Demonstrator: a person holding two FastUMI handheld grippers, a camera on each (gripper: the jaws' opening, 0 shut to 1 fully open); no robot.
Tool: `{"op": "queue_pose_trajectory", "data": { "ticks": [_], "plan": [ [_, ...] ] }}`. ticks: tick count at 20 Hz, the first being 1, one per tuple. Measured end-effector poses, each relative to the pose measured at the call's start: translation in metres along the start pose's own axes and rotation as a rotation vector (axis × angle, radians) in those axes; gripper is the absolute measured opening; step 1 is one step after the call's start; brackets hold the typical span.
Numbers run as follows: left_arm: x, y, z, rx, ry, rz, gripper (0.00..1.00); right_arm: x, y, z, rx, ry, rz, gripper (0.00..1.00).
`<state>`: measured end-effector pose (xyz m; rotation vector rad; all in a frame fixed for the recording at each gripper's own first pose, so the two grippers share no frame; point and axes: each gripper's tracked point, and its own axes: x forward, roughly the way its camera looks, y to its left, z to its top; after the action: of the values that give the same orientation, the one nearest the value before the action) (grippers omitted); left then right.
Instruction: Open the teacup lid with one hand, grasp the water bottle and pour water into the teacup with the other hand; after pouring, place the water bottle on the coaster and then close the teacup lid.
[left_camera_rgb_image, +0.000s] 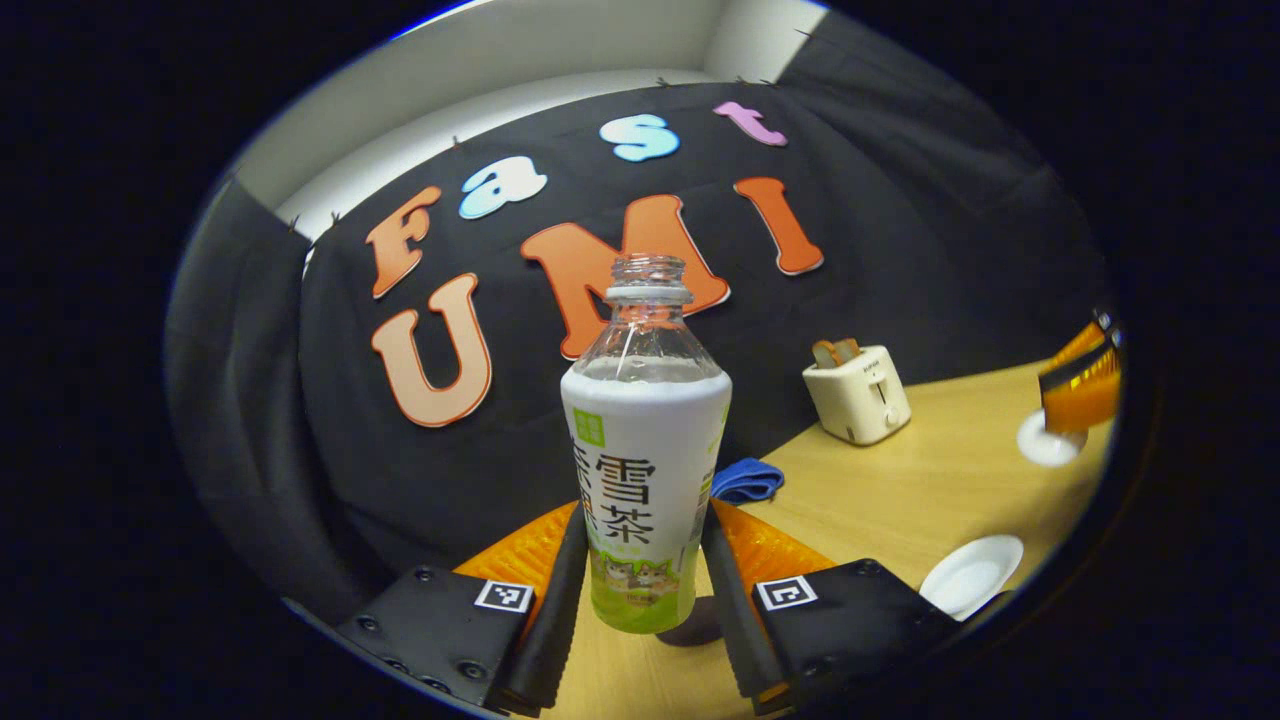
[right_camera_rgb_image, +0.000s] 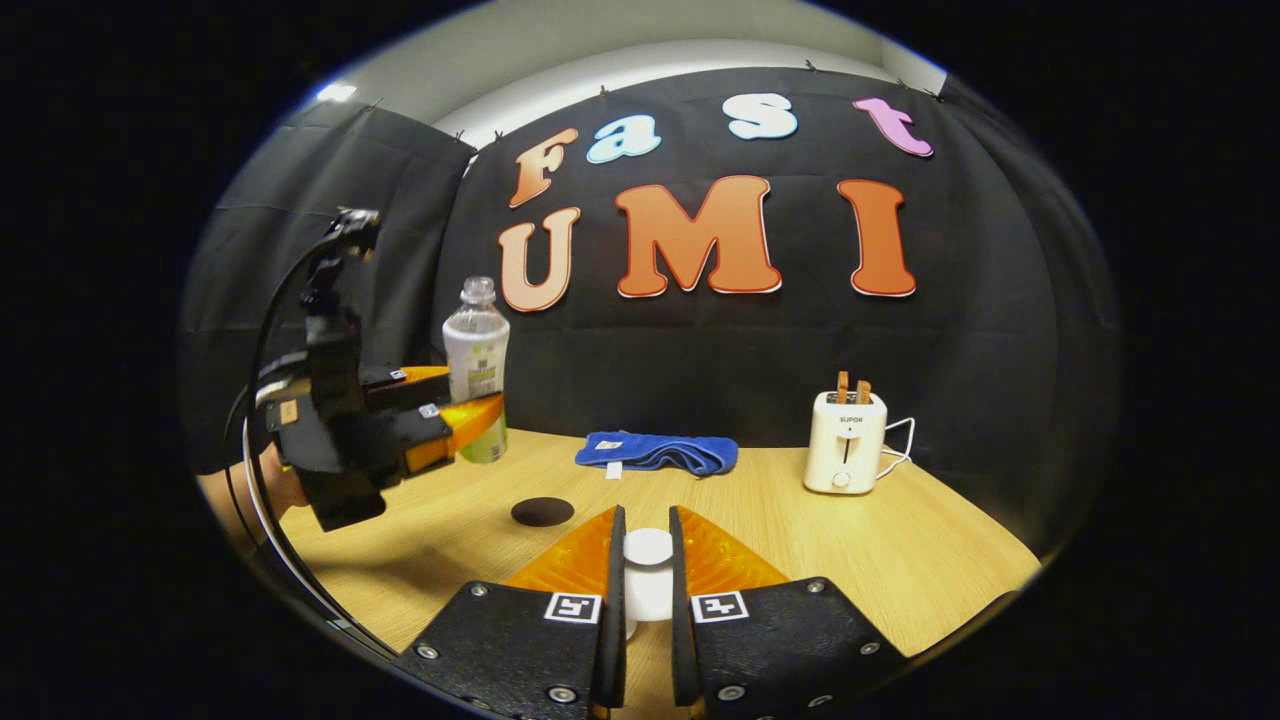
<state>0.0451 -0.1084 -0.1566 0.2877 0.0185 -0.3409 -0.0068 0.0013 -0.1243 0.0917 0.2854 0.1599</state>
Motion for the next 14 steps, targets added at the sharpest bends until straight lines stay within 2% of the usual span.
{"op": "queue_pose_trajectory", "data": {
  "ticks": [1,2,3,7,14],
  "plan": [
    [0.004,0.005,0.002,-0.063,-0.007,0.004,0.63,0.002,0.003,-0.001,-0.003,0.003,0.004,0.19],
    [0.001,0.007,0.000,-0.109,-0.007,-0.001,0.66,0.003,0.005,-0.002,-0.006,0.006,0.009,0.19],
    [-0.002,0.011,-0.001,-0.141,-0.009,0.005,0.63,0.006,0.007,-0.002,-0.007,0.007,0.014,0.19],
    [0.007,0.012,-0.018,-0.231,0.009,-0.009,0.67,0.010,0.014,-0.009,0.001,0.021,0.034,0.19],
    [0.014,0.003,-0.065,-0.352,0.180,0.009,0.66,0.021,0.023,-0.022,0.004,0.045,0.067,0.19]
  ]
}}
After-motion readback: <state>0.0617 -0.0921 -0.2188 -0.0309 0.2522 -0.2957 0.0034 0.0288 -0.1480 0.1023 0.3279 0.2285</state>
